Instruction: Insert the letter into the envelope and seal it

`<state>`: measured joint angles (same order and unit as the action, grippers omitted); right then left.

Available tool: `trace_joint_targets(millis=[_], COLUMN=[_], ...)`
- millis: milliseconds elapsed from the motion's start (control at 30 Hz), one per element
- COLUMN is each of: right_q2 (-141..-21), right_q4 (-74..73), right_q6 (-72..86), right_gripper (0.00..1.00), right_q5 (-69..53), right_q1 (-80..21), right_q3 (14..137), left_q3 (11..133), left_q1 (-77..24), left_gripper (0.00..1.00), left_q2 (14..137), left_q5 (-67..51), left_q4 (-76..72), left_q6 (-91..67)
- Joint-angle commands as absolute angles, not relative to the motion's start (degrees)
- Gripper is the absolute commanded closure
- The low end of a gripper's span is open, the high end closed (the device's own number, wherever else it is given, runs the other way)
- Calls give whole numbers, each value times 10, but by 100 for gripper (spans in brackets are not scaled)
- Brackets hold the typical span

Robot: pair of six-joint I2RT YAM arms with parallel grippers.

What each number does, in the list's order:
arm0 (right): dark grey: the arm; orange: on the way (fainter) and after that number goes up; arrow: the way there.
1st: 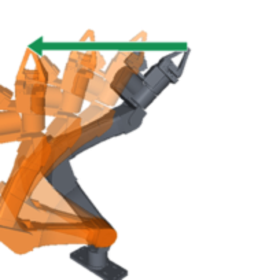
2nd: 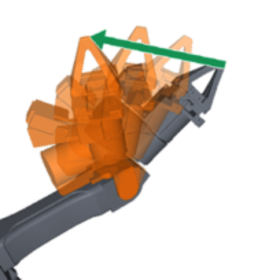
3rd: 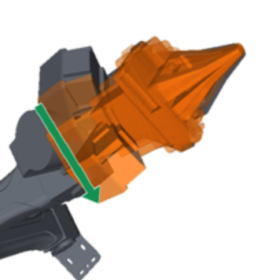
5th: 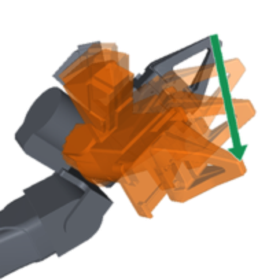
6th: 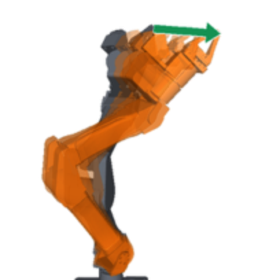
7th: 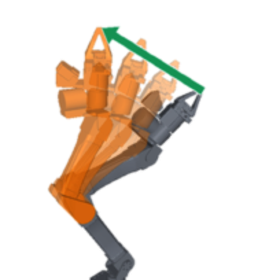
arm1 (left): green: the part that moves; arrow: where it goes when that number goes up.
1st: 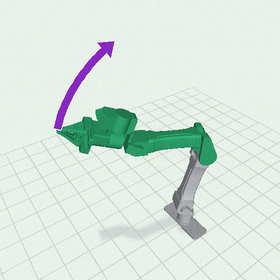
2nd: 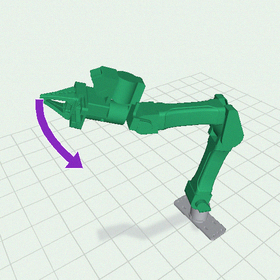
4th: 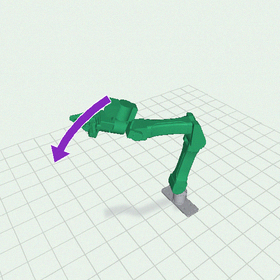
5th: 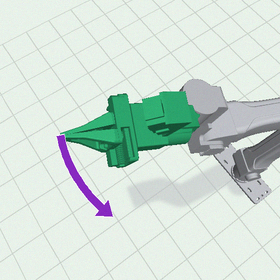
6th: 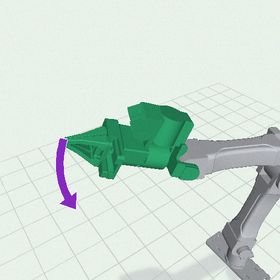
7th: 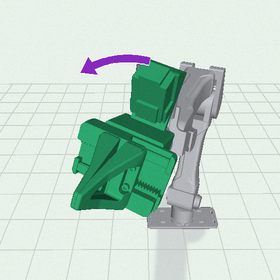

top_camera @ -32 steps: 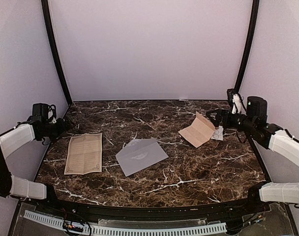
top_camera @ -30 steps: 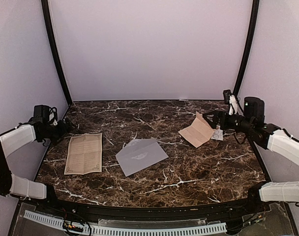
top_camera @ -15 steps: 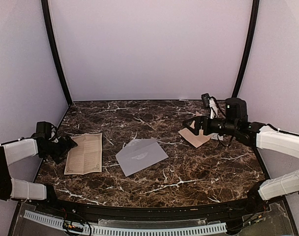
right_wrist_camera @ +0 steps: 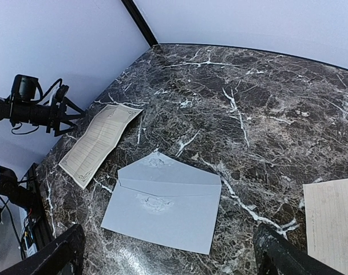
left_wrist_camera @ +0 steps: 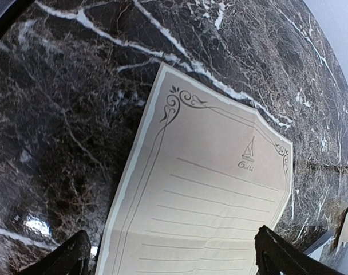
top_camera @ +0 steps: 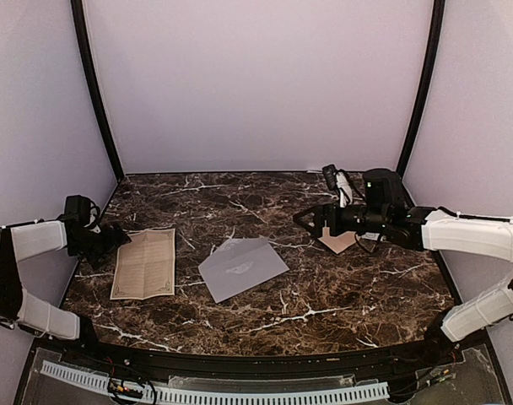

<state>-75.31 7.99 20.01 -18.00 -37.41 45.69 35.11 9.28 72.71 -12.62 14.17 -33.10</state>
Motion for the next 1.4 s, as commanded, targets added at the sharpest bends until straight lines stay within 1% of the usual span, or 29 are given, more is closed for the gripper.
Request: trace_joint_targets(millis=[0, 167, 367, 467, 567, 800, 867, 1000, 1200, 1367], right_q2=[-761, -765, -769, -770, -773, -778, -779, -786, -805, -838], right_q4=[108, 110, 108, 107, 108, 113, 115, 124, 140, 140], right_q6=[195, 196, 193, 193, 194, 197, 198, 206, 225, 233], right_gripper=[1, 1, 1, 1, 1, 1, 1, 1, 1, 2], right_q5=[-173, -173, -174, -174, -174, -178, -180, -183, -175, -168], right_q1=[-385, -388, -390, -391, -391, -393, -393, -398, -417, -440], right_q3=[476, 477, 480, 480, 480, 478, 479, 480, 489, 512], left_q3=[388, 405, 406, 406, 402, 397, 394, 388, 376, 337], left_q1=[97, 97, 97, 97, 97, 97, 96, 91, 35, -25], left_gripper=[1, 3, 13, 14, 19, 22, 26, 29, 30, 32], left_q2=[748, 779, 811, 819, 823, 845, 848, 857, 857, 831], left_q5=[-102, -114, -135, -143, -149, -172, -181, -202, -216, -243], left_q4=[184, 185, 182, 184, 184, 189, 187, 189, 189, 158], left_q6=[-281, -262, -255, -253, -252, -247, -247, -244, -257, -307])
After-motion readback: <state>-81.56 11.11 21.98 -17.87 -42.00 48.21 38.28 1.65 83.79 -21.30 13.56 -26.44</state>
